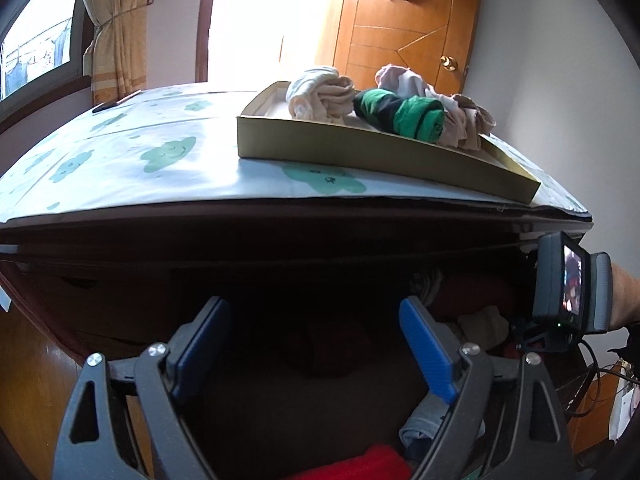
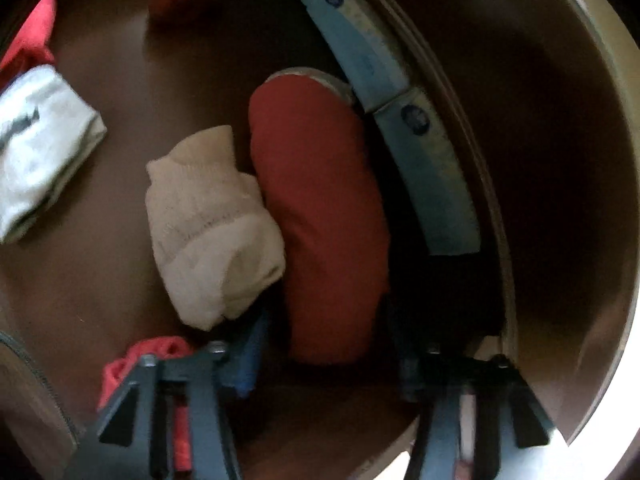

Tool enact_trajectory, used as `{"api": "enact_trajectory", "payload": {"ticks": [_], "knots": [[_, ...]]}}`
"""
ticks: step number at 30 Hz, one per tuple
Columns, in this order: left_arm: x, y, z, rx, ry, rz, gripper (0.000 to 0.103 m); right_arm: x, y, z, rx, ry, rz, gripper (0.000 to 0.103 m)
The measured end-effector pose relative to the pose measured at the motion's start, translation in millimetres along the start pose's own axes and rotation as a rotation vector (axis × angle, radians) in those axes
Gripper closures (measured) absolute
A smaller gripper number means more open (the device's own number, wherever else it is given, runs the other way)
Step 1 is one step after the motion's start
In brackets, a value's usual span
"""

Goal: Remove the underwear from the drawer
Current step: 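Reach both open tools toward the red and beige clothes in the drawer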

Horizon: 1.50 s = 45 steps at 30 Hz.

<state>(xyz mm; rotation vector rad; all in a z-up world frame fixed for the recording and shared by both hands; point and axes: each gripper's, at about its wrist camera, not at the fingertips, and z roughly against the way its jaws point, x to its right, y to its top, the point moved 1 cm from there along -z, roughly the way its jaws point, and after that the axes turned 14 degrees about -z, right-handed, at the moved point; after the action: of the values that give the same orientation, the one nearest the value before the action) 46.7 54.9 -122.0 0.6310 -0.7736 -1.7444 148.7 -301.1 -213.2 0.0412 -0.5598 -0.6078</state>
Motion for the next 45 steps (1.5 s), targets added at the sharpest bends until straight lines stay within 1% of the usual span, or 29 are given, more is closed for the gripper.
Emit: {"api": "enact_trajectory", "payload": {"ticks": [2,4,6,7,8,10,11,12,14,16,19,23,25,30,32,33,34,36,38,40,42,44,45], "knots": [[0,0,0,0.001,-0.002,0.0,0.014,0,4,2,-0.008,0.022,0.004,0.068],[0,-1,0,0.003,-0.005,0.003,0.014,-5,4,11,-0.008,0.12,0.001,0.07],[-1,-1,0,0.003,-0.006,0.005,0.014,-14,0,26,0.008,0.26,0.003,0.07],[-1,-1,0,0.003,-0.007,0.004,0.014,-20,-2,33,0.019,0.309,0.026,0.07],[-1,-1,0,0.002,-0.007,0.004,0.014,-25,-4,38,0.022,0.333,0.044,0.07],[-1,-1,0,0.0,-0.008,0.001,0.014,-30,-3,43,0.031,0.311,0.052,0.07],[-1,-1,0,0.0,-0.009,0.0,0.014,-27,-1,43,0.037,0.308,0.03,0.068],[-1,-1,0,0.0,-0.01,0.0,0.014,-22,2,43,0.04,0.326,-0.009,0.066],[-1,-1,-1,-0.006,-0.017,-0.002,0.013,-9,8,46,0.065,0.372,-0.09,0.051],[-1,1,-3,-0.024,-0.027,-0.012,0.013,0,16,49,0.094,0.412,-0.164,0.046],[3,2,-4,-0.059,-0.013,-0.079,0.013,10,29,51,0.12,0.413,-0.217,0.046],[9,3,4,-0.101,-0.031,-0.201,0.013,7,53,47,0.141,0.379,-0.262,0.045],[13,4,6,-0.144,-0.048,-0.29,0.013,4,63,43,0.148,0.372,-0.274,0.045],[25,-7,2,-0.311,-0.137,-0.552,0.013,-10,75,35,0.15,0.388,-0.263,0.045],[29,-14,-1,-0.369,-0.167,-0.638,0.013,-16,84,34,0.145,0.394,-0.252,0.045],[30,-17,-3,-0.397,-0.184,-0.673,0.013,-10,80,39,0.145,0.393,-0.249,0.045],[30,-20,-5,-0.431,-0.211,-0.695,0.013,-13,80,39,0.143,0.395,-0.248,0.045],[32,-23,-7,-0.467,-0.246,-0.737,0.013,-17,87,35,0.137,0.401,-0.247,0.045],[32,-30,-12,-0.526,-0.29,-0.761,0.013,-18,90,34,0.135,0.399,-0.245,0.045],[33,-33,-18,-0.573,-0.326,-0.785,0.013,-7,85,34,0.136,0.399,-0.247,0.045],[34,-35,-25,-0.615,-0.358,-0.78,0.013,-5,87,33,0.136,0.401,-0.252,0.045],[35,-40,-33,-0.677,-0.424,-0.781,0.013,1,86,30,0.138,0.404,-0.255,0.045],[36,-41,-34,-0.694,-0.454,-0.779,0.013,1,86,29,0.138,0.405,-0.257,0.045]]}}
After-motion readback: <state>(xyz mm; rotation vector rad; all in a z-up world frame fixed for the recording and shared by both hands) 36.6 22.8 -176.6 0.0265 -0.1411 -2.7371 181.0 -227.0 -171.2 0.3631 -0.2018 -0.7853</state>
